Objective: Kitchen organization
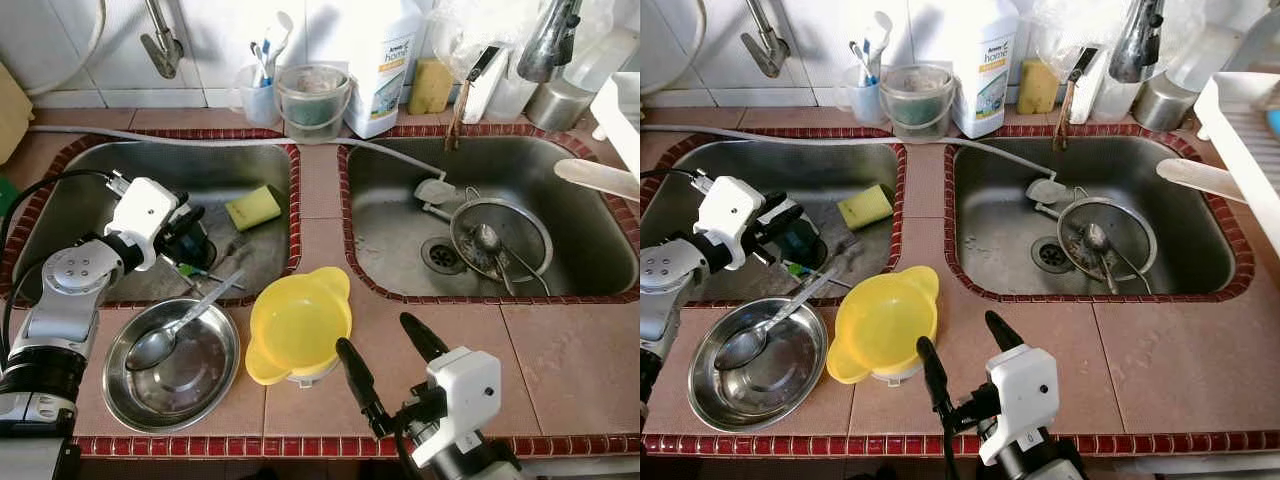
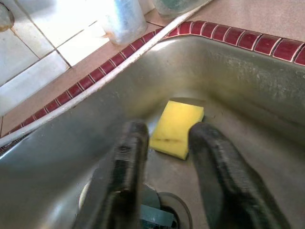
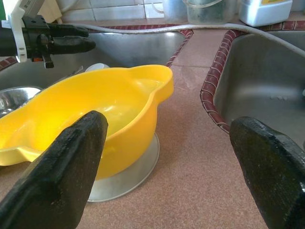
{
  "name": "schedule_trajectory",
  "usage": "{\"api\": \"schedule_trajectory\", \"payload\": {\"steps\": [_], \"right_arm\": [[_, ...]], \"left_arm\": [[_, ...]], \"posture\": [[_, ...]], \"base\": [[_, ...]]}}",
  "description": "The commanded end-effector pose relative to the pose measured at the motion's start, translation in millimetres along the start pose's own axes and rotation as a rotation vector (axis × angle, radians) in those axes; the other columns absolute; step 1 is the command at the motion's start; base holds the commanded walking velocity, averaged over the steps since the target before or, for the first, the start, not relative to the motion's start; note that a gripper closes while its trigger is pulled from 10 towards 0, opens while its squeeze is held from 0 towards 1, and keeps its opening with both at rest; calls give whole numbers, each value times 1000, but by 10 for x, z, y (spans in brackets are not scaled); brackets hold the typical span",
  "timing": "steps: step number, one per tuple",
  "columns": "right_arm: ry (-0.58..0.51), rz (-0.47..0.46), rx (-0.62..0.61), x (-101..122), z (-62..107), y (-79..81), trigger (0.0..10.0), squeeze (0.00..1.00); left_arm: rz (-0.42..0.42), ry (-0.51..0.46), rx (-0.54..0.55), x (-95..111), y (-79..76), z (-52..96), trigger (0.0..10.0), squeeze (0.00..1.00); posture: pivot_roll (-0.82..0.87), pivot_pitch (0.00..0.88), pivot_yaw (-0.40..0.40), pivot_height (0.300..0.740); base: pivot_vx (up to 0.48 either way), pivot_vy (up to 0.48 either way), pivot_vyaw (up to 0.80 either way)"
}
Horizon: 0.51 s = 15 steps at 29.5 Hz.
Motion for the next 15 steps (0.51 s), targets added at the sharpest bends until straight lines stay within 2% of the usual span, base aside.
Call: {"api": "schedule_trajectory", "payload": {"steps": [1, 7, 10, 13, 15], "right_arm": [[-1, -9, 9, 19, 14, 29, 10000, 0], [-14, 0, 5, 33, -21, -2, 10000, 0], [-50, 20, -26, 87, -112, -97, 10000, 0], [-75, 28, -42, 135, -174, -147, 10000, 0], [-117, 39, -62, 215, -288, -220, 10000, 0]], "left_arm": [[-11, 10, 2, -28, 33, 33, 10000, 1000], [9, 0, 28, -5, 55, 34, 10000, 1000], [79, -24, 63, 38, 63, 36, 10000, 1000], [112, -39, 82, 71, 54, 36, 10000, 1000], [156, -66, 111, 134, 17, 38, 10000, 1000]], "posture": [[-271, 215, 45, 740], [-268, 204, 45, 740], [-262, 177, 41, 740], [-261, 172, 39, 740], [-257, 158, 37, 740]], "base": [[0, 0, 0], [0, 0, 0], [0, 0, 0], [0, 0, 0], [0, 0, 0]]}}
Point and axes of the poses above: a point about 5 cm out from each wrist's last joint towards the gripper, its own z axis pointing back from the gripper into the wrist, its own x axis along the axis of the wrist's last joint, y = z × x, the point moved 6 cm from there along -z, pointing out of the wrist towards the gripper, and after that the axes turned 5 degrees about -z, right-handed, at the moved point
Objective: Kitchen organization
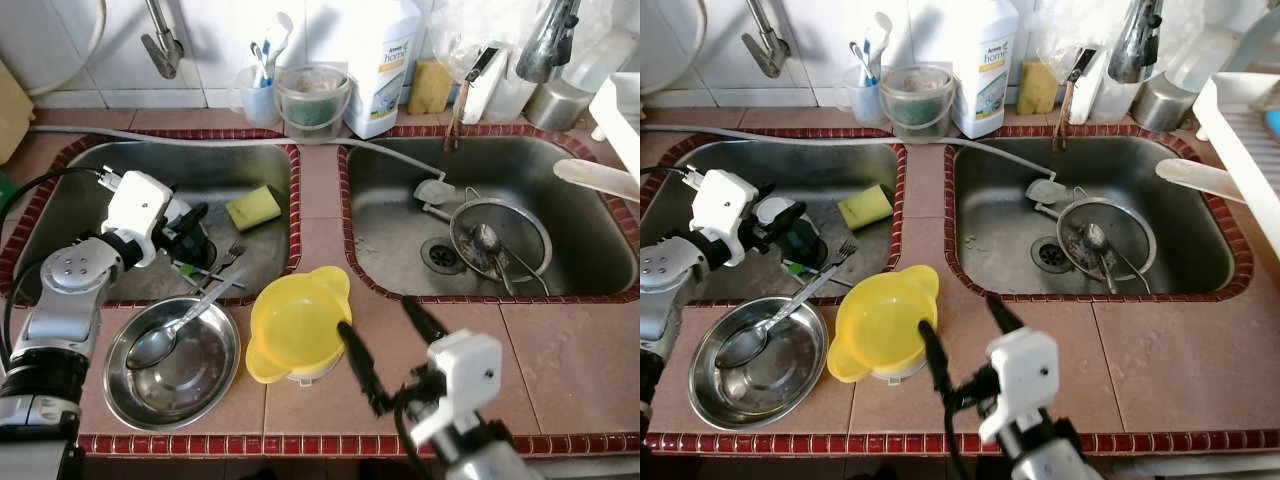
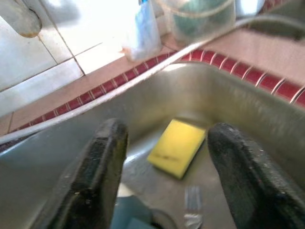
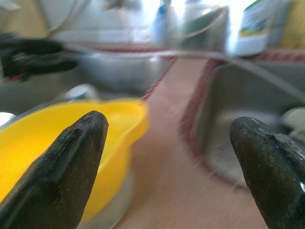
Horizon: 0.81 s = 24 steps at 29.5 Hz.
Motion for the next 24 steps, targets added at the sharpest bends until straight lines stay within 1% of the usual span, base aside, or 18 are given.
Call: {"api": "schedule_trajectory", "payload": {"steps": [1, 2, 3, 4, 6, 7, 8, 10, 11, 12, 14, 15, 16, 17, 18, 21, 24], "right_arm": [[-21, -2, -21, 11, -70, -57, 10000, 0], [-29, 1, -21, 22, -96, -67, 10000, 0], [-38, 7, -22, 34, -134, -84, 10000, 0], [-48, 12, -22, 45, -174, -101, 10000, 0], [-54, 14, -23, 51, -200, -112, 10000, 0], [-64, 19, -26, 60, -242, -131, 10000, 0], [-64, 19, -26, 60, -242, -131, 10000, 0], [-88, 27, -39, 76, -353, -179, 10000, 0], [-88, 27, -39, 76, -353, -179, 10000, 0], [-96, 31, -45, 82, -391, -196, 10000, 0], [-96, 31, -45, 82, -391, -196, 10000, 0], [-102, 40, -63, 80, -442, -242, 10000, 0], [-102, 40, -63, 80, -442, -242, 10000, 0], [-109, 49, -85, 79, -504, -301, 10000, 0], [-109, 49, -85, 79, -504, -301, 10000, 0], [-150, 68, -124, 146, -692, -451, 10000, 0], [-171, 78, -130, 173, -782, -499, 10000, 0]], "left_arm": [[52, -17, 46, 38, 5, 38, 10000, 776], [67, -23, 56, 51, -5, 39, 10000, 776], [87, -32, 70, 70, -18, 39, 10000, 114], [103, -40, 78, 91, -38, 42, 10000, 0], [111, -45, 82, 104, -51, 44, 10000, 0], [122, -52, 94, 124, -66, 47, 10000, 0], [122, -52, 94, 124, -66, 47, 10000, 0], [147, -64, 131, 163, -83, 58, 10000, 0], [147, -64, 131, 163, -83, 58, 10000, 0], [156, -69, 144, 177, -86, 63, 10000, 0], [156, -69, 144, 177, -86, 63, 10000, 0], [168, -76, 162, 201, -89, 68, 10000, 0], [168, -76, 162, 201, -89, 68, 10000, 0], [183, -83, 183, 221, -102, 72, 10000, 0], [183, -83, 183, 221, -102, 72, 10000, 0], [239, -92, 266, 218, -142, 89, 10000, 0], [277, -89, 297, 215, -191, 92, 10000, 0]], "posture": [[-250, 145, 34, 740], [-250, 145, 34, 740], [-241, 133, 26, 740], [-239, 128, 25, 740], [-238, 126, 24, 740], [-230, 115, 21, 740], [-230, 115, 21, 740], [-217, 96, 13, 740], [-217, 96, 13, 740], [-217, 96, 13, 740], [-217, 96, 13, 740], [-205, 80, 5, 740], [-205, 80, 5, 740], [-196, 67, 0, 740], [-196, 67, 0, 740], [-182, 33, -14, 740], [-175, 21, -21, 740]], "base": [[0, 0, 0], [0, 0, 0], [0, 0, 0], [0, 0, 0], [0, 0, 0], [0, 0, 0], [0, 0, 0], [0, 0, 0], [0, 0, 0], [0, 0, 0], [0, 0, 0], [0, 0, 0], [0, 0, 0], [0, 0, 0], [0, 0, 0], [0, 0, 0], [0, 0, 0]]}}
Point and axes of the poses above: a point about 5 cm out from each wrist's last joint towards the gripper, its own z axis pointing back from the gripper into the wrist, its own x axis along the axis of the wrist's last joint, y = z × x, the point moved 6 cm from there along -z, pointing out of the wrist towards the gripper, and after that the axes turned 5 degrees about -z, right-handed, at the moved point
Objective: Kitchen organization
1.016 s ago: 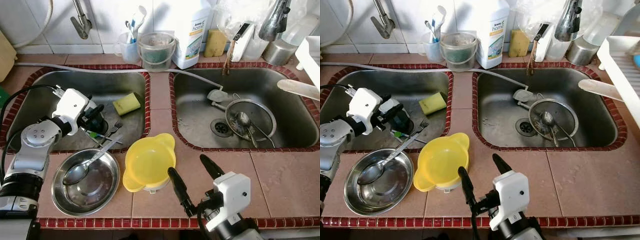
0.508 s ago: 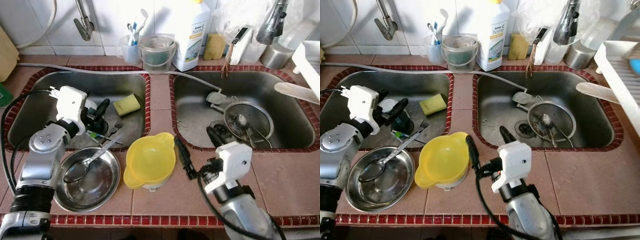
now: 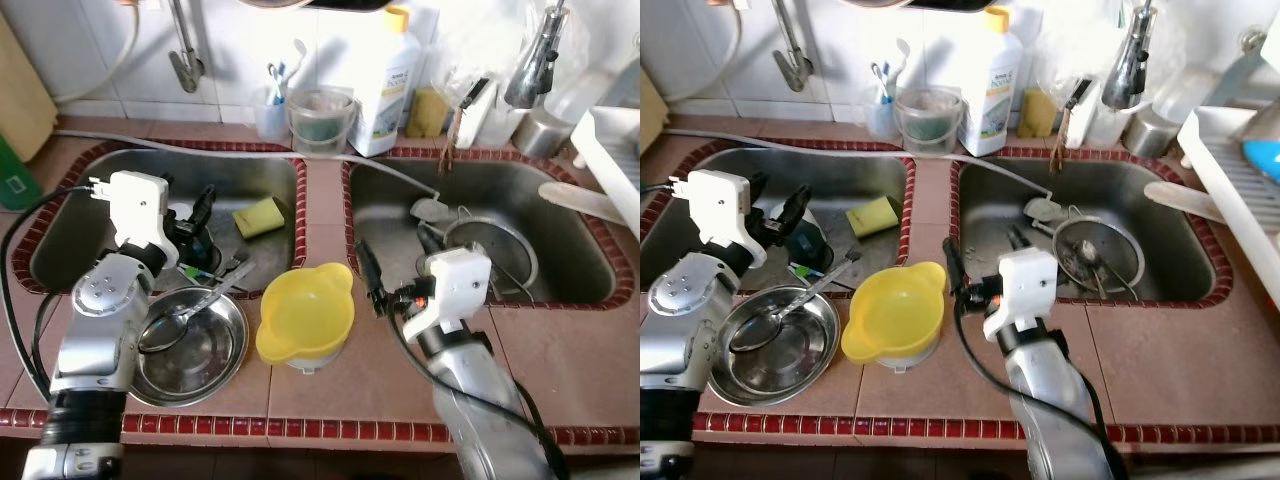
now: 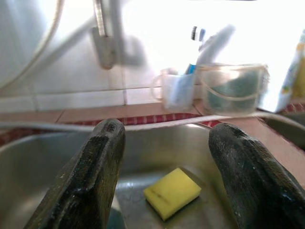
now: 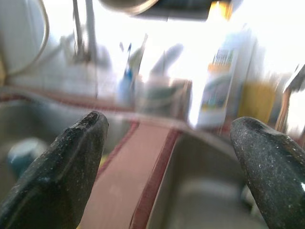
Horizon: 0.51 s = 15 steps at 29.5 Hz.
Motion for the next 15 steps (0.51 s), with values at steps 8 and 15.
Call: {"api": "schedule_trajectory", "payload": {"steps": [8, 15], "right_arm": [[-15, 45, -72, -172, -125, -100, 10000, 0], [-46, 65, -71, -248, -89, -35, 10000, 0]], "left_arm": [[17, 6, 69, -56, -121, 75, 10000, 0], [45, -15, 67, -122, -310, 166, 10000, 0]], "posture": [[-166, 0, -31, 740], [-172, 0, -30, 740]], "base": [[0, 0, 0], [0, 0, 0]]}}
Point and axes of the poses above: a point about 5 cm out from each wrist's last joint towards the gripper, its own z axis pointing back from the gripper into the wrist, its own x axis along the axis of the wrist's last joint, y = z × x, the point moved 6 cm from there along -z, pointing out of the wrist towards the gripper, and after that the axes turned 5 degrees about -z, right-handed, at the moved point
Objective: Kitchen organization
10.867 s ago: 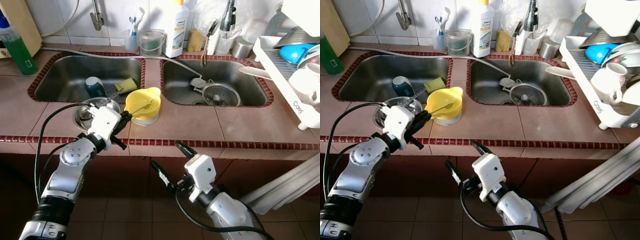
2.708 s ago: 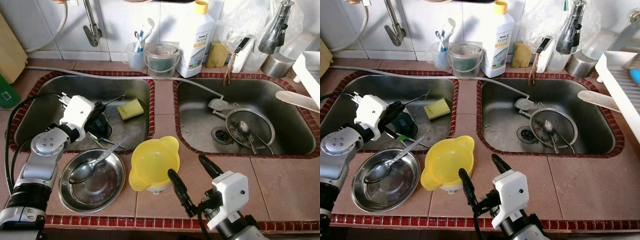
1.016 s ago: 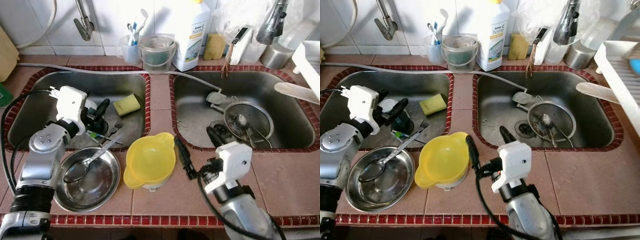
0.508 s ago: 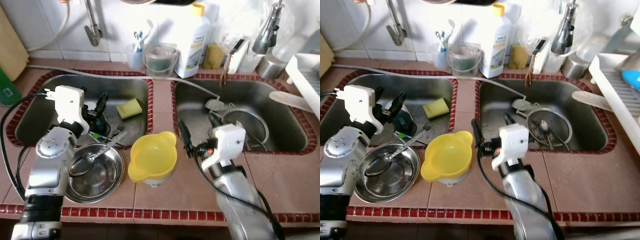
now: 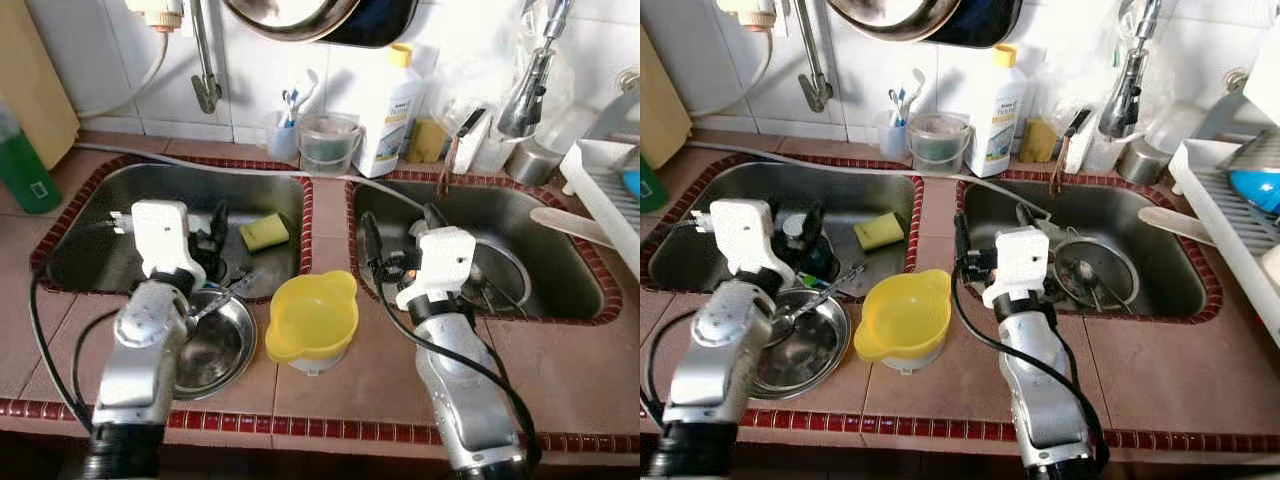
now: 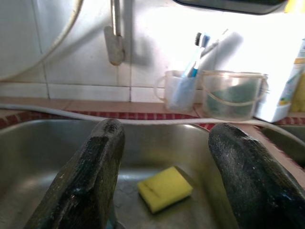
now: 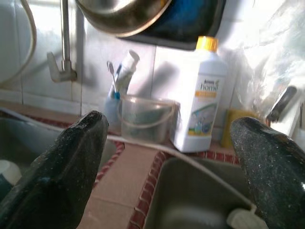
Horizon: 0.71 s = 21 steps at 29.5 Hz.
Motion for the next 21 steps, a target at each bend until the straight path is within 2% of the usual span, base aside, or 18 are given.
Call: {"api": "schedule_trajectory", "payload": {"steps": [1, 5, 9, 21], "right_arm": [[-4, 9, -1, -31, 17, 14, 10000, 0], [-38, 18, -9, -23, 55, 11, 10000, 0], [-41, 28, -16, -50, 86, -6, 10000, 0], [-51, 45, -28, -66, 68, -94, 10000, 0]], "left_arm": [[-9, -38, -2, 80, -37, 10, 10000, 0], [15, -72, -9, 85, -96, 72, 10000, 0], [13, -100, -4, 87, -91, 115, 10000, 0], [43, -122, 10, 127, -63, 90, 10000, 0]], "posture": [[-172, 0, -30, 740], [-174, 0, -30, 740], [-175, 0, -28, 740], [-174, 0, -31, 740]], "base": [[0, 0, 0], [0, 0, 0], [0, 0, 0], [0, 0, 0]]}}
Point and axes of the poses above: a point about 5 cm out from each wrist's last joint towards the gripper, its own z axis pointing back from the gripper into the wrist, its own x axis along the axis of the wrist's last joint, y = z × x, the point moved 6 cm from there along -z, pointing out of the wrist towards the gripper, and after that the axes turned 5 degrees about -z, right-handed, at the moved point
